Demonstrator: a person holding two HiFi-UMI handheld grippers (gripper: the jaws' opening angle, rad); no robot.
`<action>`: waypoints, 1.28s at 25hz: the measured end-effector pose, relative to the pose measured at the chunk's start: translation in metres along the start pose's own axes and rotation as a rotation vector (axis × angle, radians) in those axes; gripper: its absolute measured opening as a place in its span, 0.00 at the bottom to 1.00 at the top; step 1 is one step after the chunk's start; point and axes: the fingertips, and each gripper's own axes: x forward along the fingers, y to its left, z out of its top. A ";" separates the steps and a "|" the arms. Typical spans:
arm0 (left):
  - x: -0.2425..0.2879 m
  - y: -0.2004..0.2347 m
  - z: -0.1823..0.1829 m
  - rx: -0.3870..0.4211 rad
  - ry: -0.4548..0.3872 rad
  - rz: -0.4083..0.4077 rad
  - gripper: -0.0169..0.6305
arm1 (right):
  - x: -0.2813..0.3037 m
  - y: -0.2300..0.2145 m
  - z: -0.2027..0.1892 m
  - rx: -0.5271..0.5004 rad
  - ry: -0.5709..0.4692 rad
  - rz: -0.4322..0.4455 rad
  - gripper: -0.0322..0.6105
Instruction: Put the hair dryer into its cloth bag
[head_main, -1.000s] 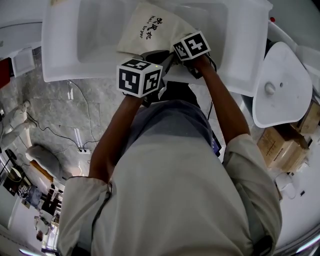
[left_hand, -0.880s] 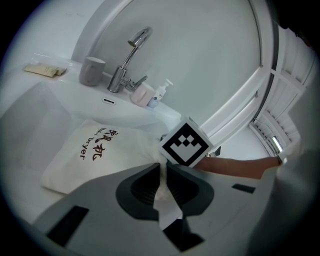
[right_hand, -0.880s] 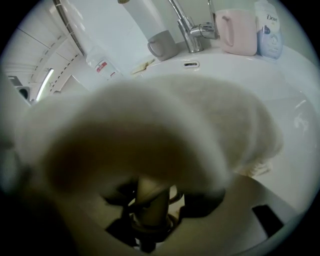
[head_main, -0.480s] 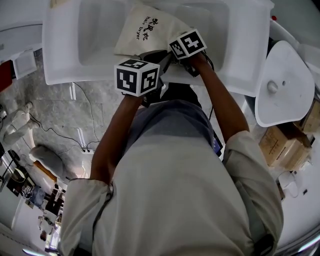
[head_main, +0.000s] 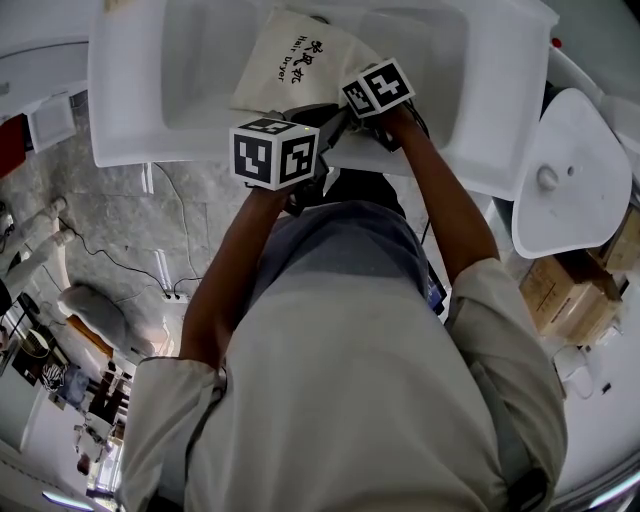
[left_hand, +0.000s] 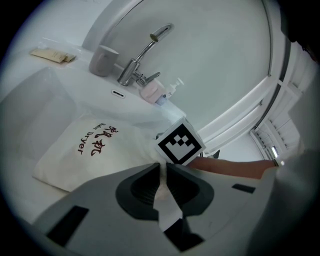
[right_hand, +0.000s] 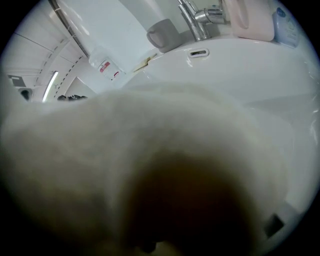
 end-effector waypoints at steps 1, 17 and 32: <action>-0.001 0.001 0.000 0.003 0.003 0.003 0.09 | 0.002 0.000 0.001 -0.002 -0.002 -0.002 0.44; -0.001 0.015 -0.001 -0.108 -0.024 -0.020 0.09 | 0.017 -0.001 0.006 0.021 -0.018 0.029 0.44; -0.002 0.012 0.000 -0.142 -0.056 -0.055 0.12 | -0.010 -0.015 0.004 0.068 -0.054 -0.001 0.46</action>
